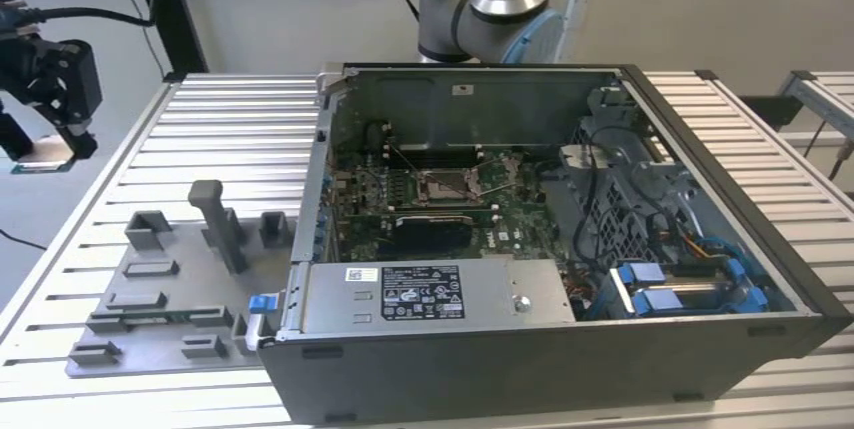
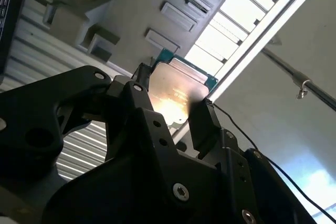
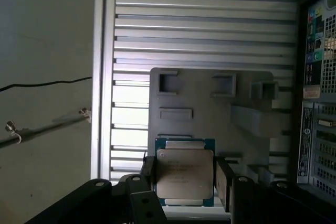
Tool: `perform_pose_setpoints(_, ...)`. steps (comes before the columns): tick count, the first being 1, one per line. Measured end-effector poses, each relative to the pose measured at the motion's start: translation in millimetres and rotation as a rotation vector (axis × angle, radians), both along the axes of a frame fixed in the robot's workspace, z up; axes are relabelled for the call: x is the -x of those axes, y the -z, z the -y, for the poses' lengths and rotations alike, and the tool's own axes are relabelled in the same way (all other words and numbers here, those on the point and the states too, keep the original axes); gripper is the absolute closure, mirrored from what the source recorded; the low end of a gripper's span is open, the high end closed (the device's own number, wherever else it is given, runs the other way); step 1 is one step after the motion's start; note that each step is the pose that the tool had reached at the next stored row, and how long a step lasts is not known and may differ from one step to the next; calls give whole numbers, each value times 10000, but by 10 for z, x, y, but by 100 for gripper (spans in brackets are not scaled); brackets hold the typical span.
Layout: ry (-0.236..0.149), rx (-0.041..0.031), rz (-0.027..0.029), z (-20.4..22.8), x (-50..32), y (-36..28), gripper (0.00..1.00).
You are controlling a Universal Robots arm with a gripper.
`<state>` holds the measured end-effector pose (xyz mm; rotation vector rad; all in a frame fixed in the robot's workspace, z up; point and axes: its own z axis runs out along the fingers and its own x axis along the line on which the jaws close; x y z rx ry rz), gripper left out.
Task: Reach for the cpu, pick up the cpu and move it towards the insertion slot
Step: 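Pick up the cpu and move it towards the insertion slot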
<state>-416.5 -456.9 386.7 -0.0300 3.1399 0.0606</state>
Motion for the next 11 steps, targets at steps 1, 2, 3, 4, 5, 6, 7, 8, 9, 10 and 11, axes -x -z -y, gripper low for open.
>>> perform_pose_setpoints(1,0,1,-1,0,-18,-1,100)
perform_pose_setpoints(2,0,0,0,0,-35,0,100)
perform_pose_setpoints(3,0,0,0,0,-52,0,100)
perform_pose_setpoints(4,0,0,0,0,-75,0,100)
perform_pose_setpoints(5,0,0,0,0,-99,0,100)
perform_pose_setpoints(6,0,1,-1,0,-123,0,100)
perform_pose_setpoints(7,0,0,-1,0,-145,0,100)
perform_pose_setpoints(8,-1,0,0,0,-170,0,100)
perform_pose_setpoints(9,0,1,-1,0,-191,-1,100)
perform_pose_setpoints(10,-1,0,-1,0,-218,0,100)
perform_pose_setpoints(11,0,0,-1,0,-246,0,100)
